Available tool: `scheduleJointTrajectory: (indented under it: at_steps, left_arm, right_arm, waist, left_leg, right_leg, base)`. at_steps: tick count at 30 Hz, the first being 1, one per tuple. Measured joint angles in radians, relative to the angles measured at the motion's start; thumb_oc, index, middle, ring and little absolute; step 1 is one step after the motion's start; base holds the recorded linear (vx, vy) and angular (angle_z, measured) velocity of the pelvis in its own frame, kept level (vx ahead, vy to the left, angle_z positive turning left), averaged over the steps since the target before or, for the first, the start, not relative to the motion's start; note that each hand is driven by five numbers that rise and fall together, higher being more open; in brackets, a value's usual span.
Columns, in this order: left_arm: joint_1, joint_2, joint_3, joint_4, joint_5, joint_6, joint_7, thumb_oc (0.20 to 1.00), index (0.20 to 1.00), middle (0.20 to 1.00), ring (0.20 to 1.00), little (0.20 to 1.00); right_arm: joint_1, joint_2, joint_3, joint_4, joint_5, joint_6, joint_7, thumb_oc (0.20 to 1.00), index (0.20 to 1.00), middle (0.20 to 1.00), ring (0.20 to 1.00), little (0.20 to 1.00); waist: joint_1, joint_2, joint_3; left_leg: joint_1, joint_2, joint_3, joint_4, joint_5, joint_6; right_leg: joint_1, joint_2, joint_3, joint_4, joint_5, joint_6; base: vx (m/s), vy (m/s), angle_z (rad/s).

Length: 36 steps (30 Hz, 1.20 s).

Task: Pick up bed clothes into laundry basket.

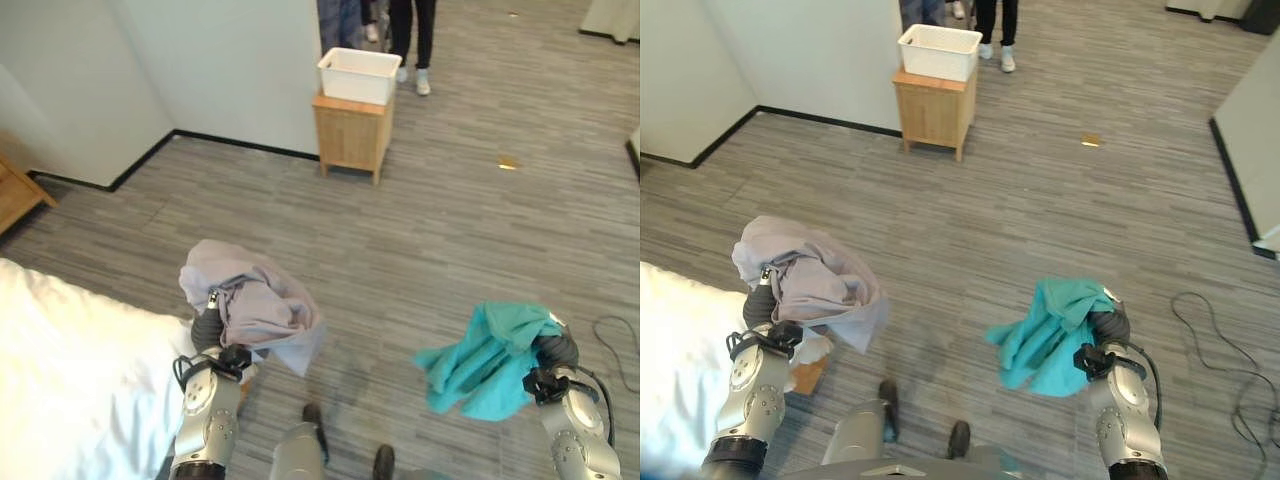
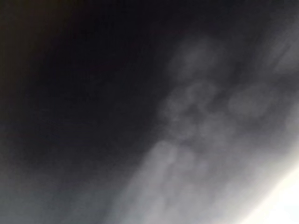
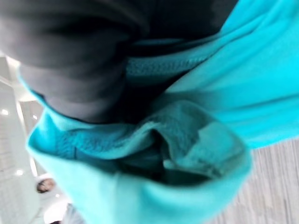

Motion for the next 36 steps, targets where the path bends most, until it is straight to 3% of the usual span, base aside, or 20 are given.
scheduleJointTrajectory:
  at_steps: [4,5,6,7,9,11,12,13,16,17,20,23,24,26,27,28,29,30,32,36]
  left_arm:
    - [0.058,0.002,0.070,-0.045,0.029,-0.004,0.011,0.200,0.200,0.200,0.200,0.200]
    - [0.069,0.005,0.074,-0.052,0.030,-0.006,0.012,0.200,0.200,0.200,0.200,0.200]
    - [0.068,-0.008,0.056,-0.048,0.032,-0.006,0.017,0.200,0.200,0.200,0.200,0.200]
    - [0.069,-0.005,0.052,-0.046,0.034,0.000,0.021,0.200,0.200,0.200,0.200,0.200]
    - [0.058,0.005,0.005,-0.046,0.072,0.016,0.026,0.200,0.200,0.200,0.200,0.200]
    - [0.036,0.031,-0.056,-0.052,0.089,0.030,0.009,0.200,0.200,0.200,0.200,0.200]
    - [0.019,0.042,-0.067,-0.060,0.099,0.029,0.010,0.200,0.200,0.200,0.200,0.200]
    - [-0.016,0.053,-0.073,-0.055,0.107,0.030,0.002,0.200,0.200,0.200,0.200,0.200]
    - [-0.060,0.060,-0.079,-0.054,0.107,0.029,-0.011,0.200,0.200,0.200,0.200,0.200]
    - [-0.051,0.058,-0.080,-0.059,0.106,0.028,-0.015,0.200,0.200,0.200,0.200,0.200]
    - [-0.064,0.060,-0.061,-0.037,0.107,0.026,-0.014,0.200,0.200,0.200,0.200,0.200]
    - [-0.037,0.043,-0.051,0.005,0.110,0.028,-0.014,0.200,0.200,0.200,0.200,0.200]
    - [-0.011,0.050,-0.063,0.011,0.111,0.029,-0.016,0.200,0.200,0.200,0.200,0.200]
    - [0.037,0.031,-0.070,0.016,0.111,0.037,-0.019,0.200,0.200,0.200,0.200,0.200]
    - [0.041,0.022,-0.073,0.016,0.111,0.043,-0.020,0.200,0.200,0.200,0.200,0.200]
    - [0.018,0.020,-0.071,0.009,0.111,0.044,-0.021,0.200,0.200,0.200,0.200,0.200]
    - [0.012,0.021,-0.069,0.007,0.109,0.043,-0.021,0.200,0.200,0.200,0.200,0.200]
    - [-0.008,0.020,-0.075,-0.020,0.106,0.045,-0.025,0.200,0.200,0.200,0.200,0.200]
    - [0.003,0.045,-0.074,-0.037,0.103,0.046,-0.033,0.200,0.200,0.200,0.200,0.200]
    - [-0.002,0.040,-0.086,-0.039,0.093,0.048,-0.047,0.200,0.200,0.200,0.200,0.200]
  right_arm:
    - [0.043,-0.020,0.006,-0.024,-0.033,0.013,0.014,0.200,0.200,0.200,0.200,0.200]
    - [0.052,-0.010,0.013,-0.035,-0.035,0.028,0.016,0.200,0.200,0.200,0.200,0.200]
    - [0.052,-0.008,0.031,-0.037,-0.050,0.032,0.018,0.200,0.200,0.200,0.200,0.200]
    - [0.032,0.006,0.048,-0.042,-0.062,0.033,0.019,0.200,0.200,0.200,0.200,0.200]
    - [0.037,0.041,0.075,-0.112,-0.098,0.031,0.030,0.200,0.200,0.200,0.200,0.200]
    - [0.026,0.039,0.083,-0.119,-0.133,0.032,0.029,0.200,0.200,0.200,0.200,0.200]
    - [0.004,0.039,0.079,-0.124,-0.143,0.032,0.030,0.200,0.200,0.200,0.200,0.200]
    - [0.004,0.041,0.070,-0.135,-0.141,0.032,0.028,0.200,0.200,0.200,0.200,0.200]
    - [0.034,0.035,0.042,-0.136,-0.139,0.032,0.030,0.200,0.200,0.200,0.200,0.200]
    - [0.059,0.030,0.033,-0.128,-0.138,0.031,0.028,0.200,0.200,0.200,0.200,0.200]
    - [0.073,0.048,0.027,-0.107,-0.137,0.035,0.028,0.200,0.200,0.200,0.200,0.200]
    - [0.073,0.048,0.025,-0.087,-0.139,0.041,0.026,0.200,0.200,0.200,0.200,0.200]
    - [0.075,0.061,0.025,-0.056,-0.139,0.032,0.030,0.200,0.200,0.200,0.200,0.200]
    - [0.063,0.059,0.018,-0.017,-0.139,0.036,0.028,0.200,0.200,0.200,0.200,0.200]
    - [0.057,0.056,0.011,-0.012,-0.138,0.033,0.026,0.200,0.200,0.200,0.200,0.200]
    - [0.037,0.046,0.006,-0.013,-0.135,0.034,0.026,0.200,0.200,0.200,0.200,0.200]
    - [0.023,0.033,0.018,-0.004,-0.128,0.034,0.020,0.200,0.200,0.200,0.200,0.200]
    - [0.016,0.024,0.003,-0.018,-0.127,0.033,0.008,0.200,0.200,0.200,0.200,0.200]
    - [-0.051,0.025,0.012,-0.018,-0.127,0.030,-0.013,0.200,0.200,0.200,0.200,0.200]
    - [-0.076,-0.009,0.029,-0.067,-0.107,0.010,-0.020,0.200,0.200,0.200,0.200,0.200]
  waist:
    - [0.041,-0.007,-0.051]
    - [0.046,-0.045,-0.064]
    - [0.050,-0.053,-0.071]
    - [0.055,-0.060,-0.070]
    - [0.010,-0.098,-0.066]
    - [-0.034,-0.063,-0.049]
    - [-0.040,-0.038,-0.027]
    - [-0.069,-0.013,-0.003]
    - [-0.113,-0.018,0.003]
    - [-0.136,-0.011,-0.001]
    - [-0.138,-0.016,-0.011]
    - [-0.140,-0.003,-0.016]
    - [-0.134,-0.044,-0.035]
    - [-0.133,-0.036,-0.066]
    - [-0.128,-0.024,-0.072]
    - [-0.120,-0.028,-0.058]
    - [-0.086,-0.045,-0.055]
    - [-0.067,-0.070,-0.034]
    - [-0.049,-0.109,0.003]
    - [-0.023,-0.095,0.007]
  left_leg:
    - [0.023,-0.022,0.049,0.109,0.033,0.053]
    - [0.043,-0.043,0.068,0.139,0.102,0.143]
    - [0.061,-0.042,0.073,0.162,0.120,0.210]
    - [0.082,-0.047,0.090,0.165,0.092,0.217]
    - [0.186,-0.095,0.093,0.138,0.046,0.241]
    - [0.272,-0.104,0.043,0.102,-0.017,0.264]
    - [0.309,-0.087,0.035,0.081,-0.015,0.260]
    - [0.346,-0.085,0.008,0.068,-0.002,0.199]
    - [0.412,-0.121,-0.058,0.064,-0.027,0.150]
    - [0.456,-0.128,-0.065,0.070,-0.088,0.134]
    - [0.508,-0.139,-0.098,0.072,-0.180,0.135]
    - [0.620,-0.092,-0.095,0.054,-0.218,0.046]
    - [0.665,-0.087,-0.095,0.097,-0.234,0.015]
    - [0.657,-0.025,-0.089,0.274,-0.265,-0.017]
    - [0.605,0.014,-0.079,0.400,-0.246,-0.032]
    - [0.460,0.080,-0.060,0.720,-0.137,-0.012]
    - [0.355,0.107,-0.075,0.893,0.091,-0.009]
    - [0.227,0.147,-0.071,1.065,0.214,-0.007]
    - [0.113,0.151,-0.042,1.074,0.064,-0.028]
    - [0.009,0.137,-0.001,0.734,0.035,-0.030]
  right_leg:
    - [0.111,-0.024,0.067,0.045,-0.127,0.052]
    - [0.137,-0.063,0.078,0.088,-0.177,0.088]
    - [0.057,-0.093,0.104,0.303,-0.226,0.169]
    - [-0.043,-0.123,0.122,0.511,-0.224,0.186]
    - [-0.251,-0.235,0.099,1.025,-0.101,0.225]
    - [-0.362,-0.238,0.077,1.134,-0.072,0.224]
    - [-0.434,-0.200,0.075,1.132,-0.090,0.222]
    - [-0.501,-0.179,0.037,1.054,-0.093,0.218]
    - [-0.534,-0.207,-0.011,0.731,-0.090,0.185]
    - [-0.563,-0.218,-0.014,0.643,-0.018,0.186]
    - [-0.532,-0.204,0.118,0.147,0.077,0.193]
    - [-0.517,-0.223,-0.010,0.129,0.135,0.181]
    - [-0.482,-0.231,-0.053,0.175,0.151,0.164]
    - [-0.434,-0.182,-0.046,0.200,0.288,0.043]
    - [-0.419,-0.139,-0.048,0.207,0.258,0.028]
    - [-0.406,-0.118,-0.055,0.246,0.223,-0.022]
    - [-0.384,-0.097,-0.049,0.254,0.177,-0.074]
    - [-0.330,-0.085,-0.037,0.213,0.171,-0.053]
    - [-0.242,-0.080,-0.017,0.186,0.152,-0.076]
    - [-0.051,-0.059,-0.026,0.042,0.110,-0.048]
  base:
    - [0.60,0.079,-0.44]
    - [0.58,0.199,-0.63]
    - [0.80,0.297,-0.60]
    - [0.60,0.317,-0.50]
    - [0.59,0.274,0.04]
    - [0.65,0.116,0.28]
    - [0.67,-0.006,0.42]
    - [0.67,-0.092,0.82]
    - [0.54,-0.141,0.89]
    - [0.98,-0.323,0.98]
    - [0.74,-0.278,0.54]
    - [0.59,-0.317,0.13]
    - [0.17,-0.155,-0.10]
    - [0.43,-0.485,-0.26]
    - [0.66,-0.780,-0.41]
    - [0.39,-0.439,-0.62]
    - [0.55,-0.514,-0.59]
    - [0.37,-0.186,-0.64]
    - [0.46,-0.085,-0.58]
    - [0.48,0.044,-0.53]
